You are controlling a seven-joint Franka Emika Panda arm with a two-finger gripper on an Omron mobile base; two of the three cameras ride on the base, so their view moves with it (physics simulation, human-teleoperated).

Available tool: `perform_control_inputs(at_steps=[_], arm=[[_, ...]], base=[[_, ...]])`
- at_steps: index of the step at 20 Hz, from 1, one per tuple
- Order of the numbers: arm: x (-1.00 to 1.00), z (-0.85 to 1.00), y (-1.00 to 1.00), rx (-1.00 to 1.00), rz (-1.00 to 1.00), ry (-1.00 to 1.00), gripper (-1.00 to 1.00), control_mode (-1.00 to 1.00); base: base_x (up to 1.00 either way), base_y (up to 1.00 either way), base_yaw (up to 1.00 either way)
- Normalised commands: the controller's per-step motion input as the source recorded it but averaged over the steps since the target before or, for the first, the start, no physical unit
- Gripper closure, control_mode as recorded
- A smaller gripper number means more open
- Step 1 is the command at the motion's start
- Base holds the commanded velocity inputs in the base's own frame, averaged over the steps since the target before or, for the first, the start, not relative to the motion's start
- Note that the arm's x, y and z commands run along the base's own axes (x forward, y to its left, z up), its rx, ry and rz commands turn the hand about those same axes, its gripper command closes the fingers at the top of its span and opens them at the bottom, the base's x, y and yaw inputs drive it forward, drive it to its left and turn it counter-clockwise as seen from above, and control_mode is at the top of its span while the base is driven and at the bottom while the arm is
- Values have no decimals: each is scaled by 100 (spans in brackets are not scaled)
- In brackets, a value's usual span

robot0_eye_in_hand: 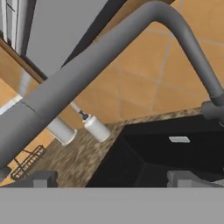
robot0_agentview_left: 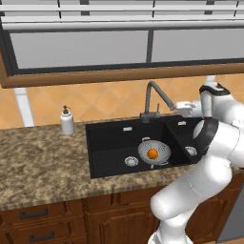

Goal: Put the colander in the sink, put the orange in the colander, and turn on the sink faucet and pour water over the colander.

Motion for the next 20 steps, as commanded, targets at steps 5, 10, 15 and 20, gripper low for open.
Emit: perform_control_inputs(at_steps=[5, 10, 15, 20], arm=[[45, -13, -8, 1, 0, 0, -100, -100], [20, -16, -22, 1, 0, 0, -100, -100], [16, -13, -6, 2, 1, 0, -100, -100], [16, -15, 0, 2, 0, 0, -100, -100]], base=[[0, 0, 0], [0, 0, 0], [0, 0, 0], [0, 0, 0]])
